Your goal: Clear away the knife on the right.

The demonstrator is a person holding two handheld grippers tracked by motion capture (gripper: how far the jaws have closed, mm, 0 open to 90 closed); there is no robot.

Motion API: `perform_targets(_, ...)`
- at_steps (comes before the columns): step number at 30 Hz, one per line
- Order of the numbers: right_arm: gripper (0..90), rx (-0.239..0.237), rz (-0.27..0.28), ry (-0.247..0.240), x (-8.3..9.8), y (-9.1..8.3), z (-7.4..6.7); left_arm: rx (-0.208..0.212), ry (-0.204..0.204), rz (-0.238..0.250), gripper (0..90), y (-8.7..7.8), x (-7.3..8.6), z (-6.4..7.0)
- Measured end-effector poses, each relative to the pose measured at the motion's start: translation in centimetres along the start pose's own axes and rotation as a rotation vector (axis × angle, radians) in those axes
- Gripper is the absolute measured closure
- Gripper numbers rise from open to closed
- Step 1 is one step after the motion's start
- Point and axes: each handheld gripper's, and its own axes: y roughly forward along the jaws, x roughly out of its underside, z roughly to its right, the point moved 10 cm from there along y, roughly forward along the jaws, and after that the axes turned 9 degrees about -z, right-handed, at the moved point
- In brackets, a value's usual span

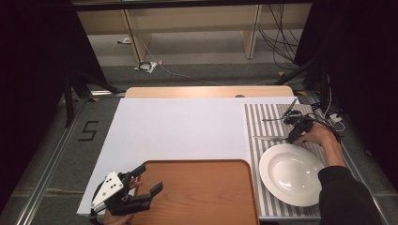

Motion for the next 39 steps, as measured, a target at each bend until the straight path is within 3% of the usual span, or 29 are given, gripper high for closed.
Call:
perform_targets(16,52.7,-0.021,-0.031,-0.015,-0.2,0.0,-0.2,0.0,0.005,-0.002,15.1,0.0,0.0,0.0)
perform_targets(19,57.0,-0.016,-0.037,-0.029,-0.2,0.0,-0.3,0.001,0.006,-0.001,15.1,0.0,0.0,0.1)
perform_targets(27,68.1,-0.056,-0.046,-0.035,-0.2,-0.1,-0.7,0.0,0.005,-0.001,15.1,-0.1,0.0,0.1)
perform_targets(39,79.2,-0.052,-0.057,-0.084,-0.3,-0.1,-1.3,-0.001,0.006,0.001,15.1,-0.1,0.0,0.1)
